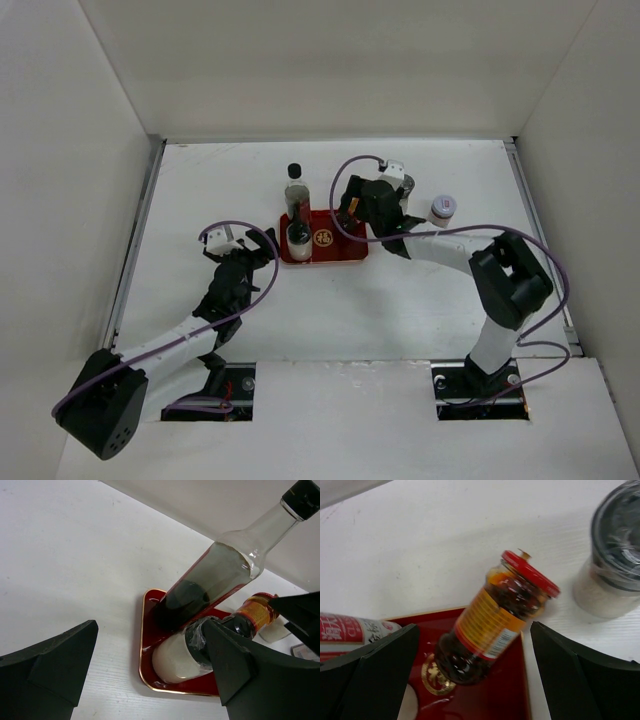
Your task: Organize the condiment bottles
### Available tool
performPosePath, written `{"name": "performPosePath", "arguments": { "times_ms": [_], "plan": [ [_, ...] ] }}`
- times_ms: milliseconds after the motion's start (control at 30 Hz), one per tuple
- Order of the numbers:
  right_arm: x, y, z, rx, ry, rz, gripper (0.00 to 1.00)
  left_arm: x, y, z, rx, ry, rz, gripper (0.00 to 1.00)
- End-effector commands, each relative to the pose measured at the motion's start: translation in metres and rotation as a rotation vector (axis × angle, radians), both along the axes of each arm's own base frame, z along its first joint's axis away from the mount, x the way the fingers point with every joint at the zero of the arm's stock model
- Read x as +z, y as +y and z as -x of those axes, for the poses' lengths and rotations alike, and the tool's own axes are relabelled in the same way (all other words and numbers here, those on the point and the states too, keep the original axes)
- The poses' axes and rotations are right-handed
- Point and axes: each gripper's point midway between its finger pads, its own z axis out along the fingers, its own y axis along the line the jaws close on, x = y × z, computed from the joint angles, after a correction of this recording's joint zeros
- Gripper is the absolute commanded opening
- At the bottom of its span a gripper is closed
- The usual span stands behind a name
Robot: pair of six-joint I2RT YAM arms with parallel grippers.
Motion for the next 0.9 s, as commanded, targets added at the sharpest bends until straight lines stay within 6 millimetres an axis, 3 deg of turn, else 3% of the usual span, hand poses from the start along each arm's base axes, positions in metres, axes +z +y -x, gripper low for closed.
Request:
{"name": "performPosePath", "arguments": {
  "times_ms": [0,100,200,367,567,733,867],
  "plan": [
    [0.009,0.02,-0.017,-0.048,0.016,-0.12,1.0,0.019,-0.008,0.0,-0.027,-0.066,0.055,0.88],
    [-0.002,0.009,-0.022,-0.14,0.036,-0.106,1.0,0.018,-0.008,0.001,-0.027,-0.063,0.053,0.88],
    [-0.018,-0.003,-0.015,-0.213,0.076,-0.116,1.0,0.017,-0.009,0.001,-0.03,-0.062,0.055,0.88],
    [-0.033,-0.016,-0.014,-0.253,0.103,-0.121,1.0,0.017,-0.01,0.001,-0.033,-0.06,0.058,0.88],
    [-0.044,-0.017,-0.037,-0.253,0.117,-0.139,1.0,0.016,-0.011,0.001,-0.035,-0.056,0.057,0.88],
    [-0.042,-0.019,-0.06,-0.254,0.066,-0.195,1.0,0.014,-0.014,0.0,-0.047,-0.05,0.055,0.88],
    [-0.041,-0.013,-0.067,-0.236,0.047,-0.224,1.0,0.014,-0.015,-0.001,-0.047,-0.05,0.055,0.88]
  ]
}}
